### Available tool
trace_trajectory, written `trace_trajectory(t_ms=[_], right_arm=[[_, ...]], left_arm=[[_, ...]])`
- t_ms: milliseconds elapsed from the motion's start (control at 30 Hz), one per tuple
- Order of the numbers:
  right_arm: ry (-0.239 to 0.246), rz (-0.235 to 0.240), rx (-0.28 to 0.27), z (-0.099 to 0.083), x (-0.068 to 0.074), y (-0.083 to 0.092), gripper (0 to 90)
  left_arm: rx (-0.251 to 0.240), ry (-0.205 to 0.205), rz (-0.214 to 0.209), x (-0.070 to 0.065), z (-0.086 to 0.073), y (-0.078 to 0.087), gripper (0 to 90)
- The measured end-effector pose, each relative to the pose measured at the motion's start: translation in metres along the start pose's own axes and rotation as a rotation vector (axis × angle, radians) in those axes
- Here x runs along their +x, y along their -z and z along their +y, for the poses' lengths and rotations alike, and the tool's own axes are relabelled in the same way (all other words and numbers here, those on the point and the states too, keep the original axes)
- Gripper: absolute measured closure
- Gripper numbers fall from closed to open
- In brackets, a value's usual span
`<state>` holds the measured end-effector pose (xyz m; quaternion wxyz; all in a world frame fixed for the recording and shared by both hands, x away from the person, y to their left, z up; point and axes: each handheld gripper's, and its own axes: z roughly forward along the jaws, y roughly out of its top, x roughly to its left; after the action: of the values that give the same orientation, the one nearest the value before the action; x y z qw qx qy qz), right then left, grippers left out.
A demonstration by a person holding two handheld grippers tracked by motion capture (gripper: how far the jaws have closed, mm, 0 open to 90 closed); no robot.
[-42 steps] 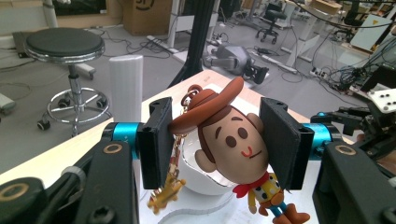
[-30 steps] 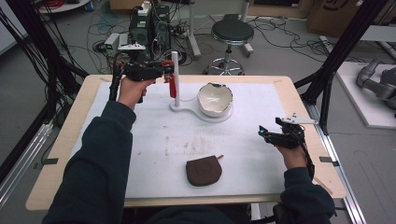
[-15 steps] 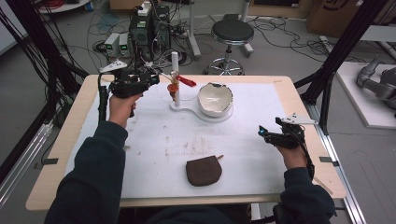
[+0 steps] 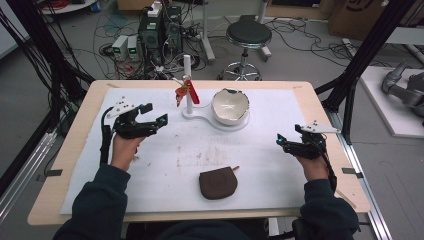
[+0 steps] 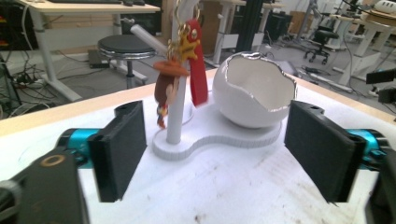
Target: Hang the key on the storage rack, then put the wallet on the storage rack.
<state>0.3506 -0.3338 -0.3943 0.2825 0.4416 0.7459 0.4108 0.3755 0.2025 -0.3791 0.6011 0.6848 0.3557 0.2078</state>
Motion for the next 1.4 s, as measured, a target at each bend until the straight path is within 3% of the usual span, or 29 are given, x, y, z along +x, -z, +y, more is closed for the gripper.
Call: trace_trajectory(t_ms=[167, 267, 567, 1067, 1233, 1333, 1367, 1400], right_arm=[[0.010, -0.002, 0.013, 0.000, 0.002, -0.003, 21.7], [0.014, 0.001, 0.018, 0.001, 0.004, -0.004, 21.7], [0.021, 0.001, 0.023, 0.000, 0.005, -0.006, 21.7], [0.019, 0.001, 0.024, -0.001, 0.006, -0.005, 21.7], [0.020, 0.031, 0.015, -0.001, 0.007, -0.004, 21.7], [0.022, 0.063, 0.027, -0.001, 0.010, -0.007, 21.7], [0.018, 0.105, 0.026, -0.001, 0.014, -0.008, 21.6], [0.018, 0.105, 0.026, -0.001, 0.014, -0.008, 21.6]], left_arm=[[0.002, 0.014, 0.008, 0.010, -0.015, 0.008, 20.4], [-0.018, 0.008, 0.028, 0.012, -0.015, 0.010, 21.0], [0.006, -0.017, 0.049, 0.016, -0.018, 0.010, 21.0], [0.019, 0.007, 0.041, 0.019, -0.020, 0.008, 21.2], [0.026, 0.013, 0.030, 0.019, -0.021, 0.007, 21.6], [0.035, 0.016, 0.022, 0.018, -0.021, 0.006, 21.6], [0.035, 0.016, 0.020, 0.018, -0.022, 0.006, 21.6], [0.038, 0.017, 0.017, 0.018, -0.022, 0.005, 21.6]])
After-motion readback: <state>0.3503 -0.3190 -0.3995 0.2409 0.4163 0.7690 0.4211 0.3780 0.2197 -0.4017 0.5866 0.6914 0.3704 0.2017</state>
